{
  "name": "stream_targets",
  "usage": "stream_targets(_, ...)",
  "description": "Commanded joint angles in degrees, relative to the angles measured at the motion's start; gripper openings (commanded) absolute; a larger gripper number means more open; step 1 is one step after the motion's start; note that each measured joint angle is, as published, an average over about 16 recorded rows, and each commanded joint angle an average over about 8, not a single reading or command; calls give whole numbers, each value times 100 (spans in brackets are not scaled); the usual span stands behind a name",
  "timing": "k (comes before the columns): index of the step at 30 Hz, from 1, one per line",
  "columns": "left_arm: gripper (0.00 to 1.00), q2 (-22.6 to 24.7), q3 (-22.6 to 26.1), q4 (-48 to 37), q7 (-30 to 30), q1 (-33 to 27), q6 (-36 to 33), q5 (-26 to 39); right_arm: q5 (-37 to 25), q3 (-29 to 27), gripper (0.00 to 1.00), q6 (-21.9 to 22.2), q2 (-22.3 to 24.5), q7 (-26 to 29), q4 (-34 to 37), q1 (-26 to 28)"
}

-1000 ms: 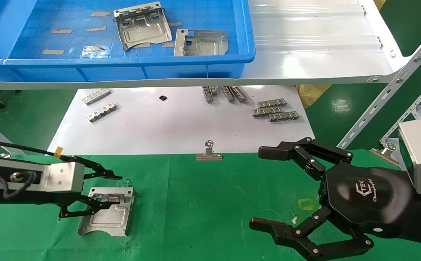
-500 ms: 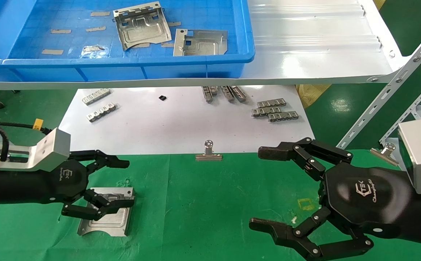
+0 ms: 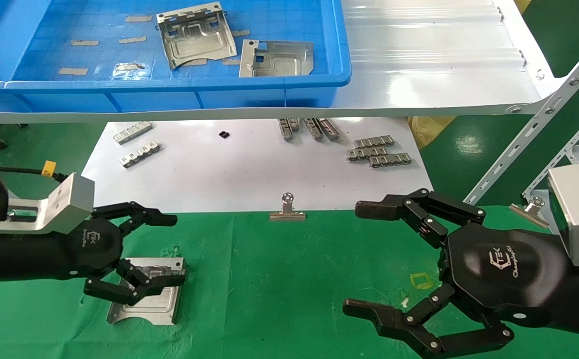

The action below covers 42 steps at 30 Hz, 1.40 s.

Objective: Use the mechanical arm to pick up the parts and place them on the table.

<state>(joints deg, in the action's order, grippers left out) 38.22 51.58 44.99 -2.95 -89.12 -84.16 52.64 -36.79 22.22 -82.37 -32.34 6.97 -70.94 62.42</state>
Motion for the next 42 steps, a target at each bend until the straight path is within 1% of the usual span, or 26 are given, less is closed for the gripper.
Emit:
stream_targets(1,100,-11,-117,94,45,91,-5,-36,0,0,100,0,0,0,0,0)
stream_targets(42,100,-254,-2820,2267,1086,2185,-122,-855,0,0,100,0,0,0,0,0)
